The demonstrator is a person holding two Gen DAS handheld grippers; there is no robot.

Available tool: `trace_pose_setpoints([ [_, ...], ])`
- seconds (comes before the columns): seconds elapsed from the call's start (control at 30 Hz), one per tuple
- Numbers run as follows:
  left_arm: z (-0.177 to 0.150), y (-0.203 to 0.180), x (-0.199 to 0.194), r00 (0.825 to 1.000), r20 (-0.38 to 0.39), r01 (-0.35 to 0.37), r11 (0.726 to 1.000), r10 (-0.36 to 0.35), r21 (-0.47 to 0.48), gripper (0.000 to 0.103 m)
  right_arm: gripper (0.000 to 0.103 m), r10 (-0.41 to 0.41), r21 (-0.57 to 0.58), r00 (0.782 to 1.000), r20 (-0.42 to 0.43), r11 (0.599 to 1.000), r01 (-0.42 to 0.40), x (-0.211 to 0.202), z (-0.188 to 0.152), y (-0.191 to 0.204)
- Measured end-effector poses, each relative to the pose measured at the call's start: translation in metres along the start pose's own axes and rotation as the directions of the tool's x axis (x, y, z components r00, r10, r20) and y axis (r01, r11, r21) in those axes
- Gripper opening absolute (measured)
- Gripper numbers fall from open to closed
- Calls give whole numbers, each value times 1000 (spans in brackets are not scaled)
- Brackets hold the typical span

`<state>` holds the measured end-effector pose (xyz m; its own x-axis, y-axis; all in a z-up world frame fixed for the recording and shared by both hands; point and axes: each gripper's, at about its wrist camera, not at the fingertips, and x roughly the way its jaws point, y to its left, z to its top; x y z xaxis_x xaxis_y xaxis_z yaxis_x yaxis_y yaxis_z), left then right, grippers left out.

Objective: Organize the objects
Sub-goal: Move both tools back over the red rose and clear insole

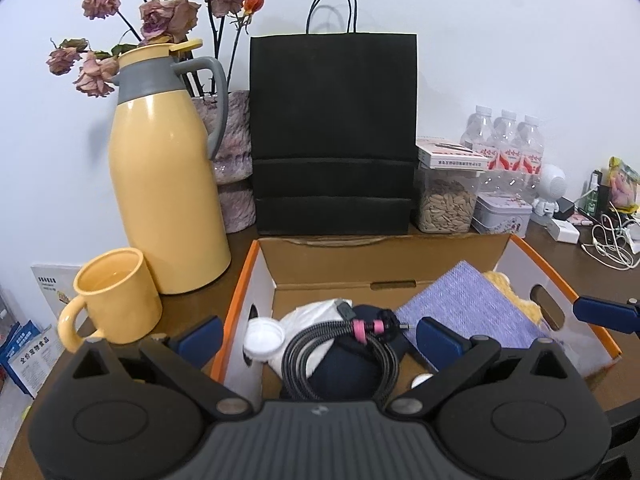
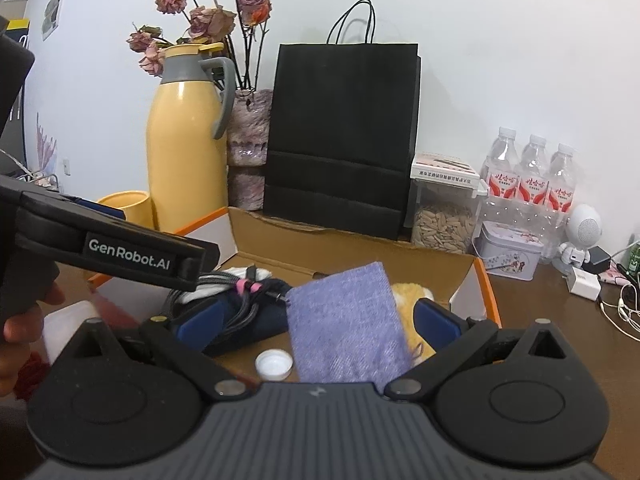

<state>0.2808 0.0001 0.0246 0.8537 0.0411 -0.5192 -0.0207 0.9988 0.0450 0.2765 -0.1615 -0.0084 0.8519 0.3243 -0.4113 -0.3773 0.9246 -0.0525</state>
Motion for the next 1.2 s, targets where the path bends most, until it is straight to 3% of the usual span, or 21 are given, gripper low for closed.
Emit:
trace_pose_setpoints([
  [0.6, -44, 17, -60, 1000, -26, -6, 1000, 6, -17, 103, 103, -9, 20, 1000, -29, 1000, 9, -54, -27, 16],
  [1.2, -105, 75, -94, 991, -107, -85, 996, 85, 5, 103, 103, -26, 8, 994, -103, 1000, 27, -90, -69, 34],
])
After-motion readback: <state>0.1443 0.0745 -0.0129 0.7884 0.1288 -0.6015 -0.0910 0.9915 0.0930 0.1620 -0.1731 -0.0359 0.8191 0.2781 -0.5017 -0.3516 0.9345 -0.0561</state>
